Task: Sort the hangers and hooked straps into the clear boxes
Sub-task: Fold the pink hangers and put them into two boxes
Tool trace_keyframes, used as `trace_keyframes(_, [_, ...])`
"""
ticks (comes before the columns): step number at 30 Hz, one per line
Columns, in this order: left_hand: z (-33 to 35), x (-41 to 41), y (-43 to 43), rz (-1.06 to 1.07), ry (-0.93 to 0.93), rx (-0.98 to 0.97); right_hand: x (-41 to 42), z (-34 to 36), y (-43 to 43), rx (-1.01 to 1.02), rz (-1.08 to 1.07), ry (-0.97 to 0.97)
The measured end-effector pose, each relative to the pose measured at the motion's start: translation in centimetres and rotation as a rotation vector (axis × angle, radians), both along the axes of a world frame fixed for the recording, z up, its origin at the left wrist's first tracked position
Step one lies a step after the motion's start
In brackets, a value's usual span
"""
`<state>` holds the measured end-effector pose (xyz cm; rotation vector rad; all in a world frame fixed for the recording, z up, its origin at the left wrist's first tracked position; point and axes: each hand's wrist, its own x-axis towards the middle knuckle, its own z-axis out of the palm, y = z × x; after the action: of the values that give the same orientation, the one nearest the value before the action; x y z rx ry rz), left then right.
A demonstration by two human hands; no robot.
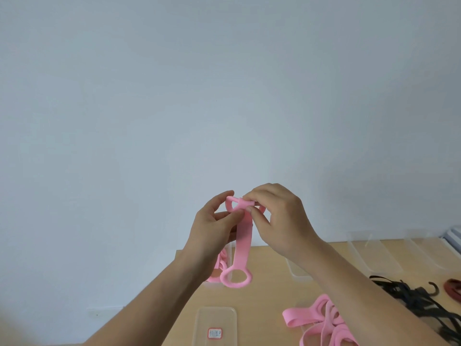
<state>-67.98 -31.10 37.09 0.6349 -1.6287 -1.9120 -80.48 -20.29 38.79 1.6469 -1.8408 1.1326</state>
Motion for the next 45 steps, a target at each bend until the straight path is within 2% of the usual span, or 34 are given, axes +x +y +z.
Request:
trace_keyframes(10, [0.1,0.7,-0.3,-0.083,0.075,0.131,-0.3,-1.8,0.4,-0.078,0.011,0.171])
trace_keyframes(17, [0.0,0.7,0.1,-0.08,0.09,0.056,0.0,-1.9,0.6,-0.079,0.0,0.169])
trace_keyframes(21, [0.1,0.9,0.6,-0.066,0.057,-0.037,0.2,-1.2,1.0,-0.018,0.004,0.052])
trace_keyframes(25, [0.1,0.9,1.0,-0.022,0.018,-0.134,-0.2,-0.6,1.1,0.234,-0.102,-0.098])
trace_keyframes(28, [-0.1,0.8,1.1,0.016,0.002,-0.141,0.1,-0.7,1.1,0.325,-0.022,-0.17])
trace_keyframes(36, [-0.6,0.9,1.3,0.036,-0.111,-0.195,0.5,0.1,1.7,0.287,0.016,-0.283])
trace_keyframes(42, [-0.8,1.2,1.4,0.041,-0.165,-0.205,0.2,0.0,2.0,0.13,0.015,-0.247])
trace_keyframes(45, [-0.9,1.3,1.3,-0.025,-0.123,-0.141,0.3,-0.7,1.8,0.069,0.016,-0.189])
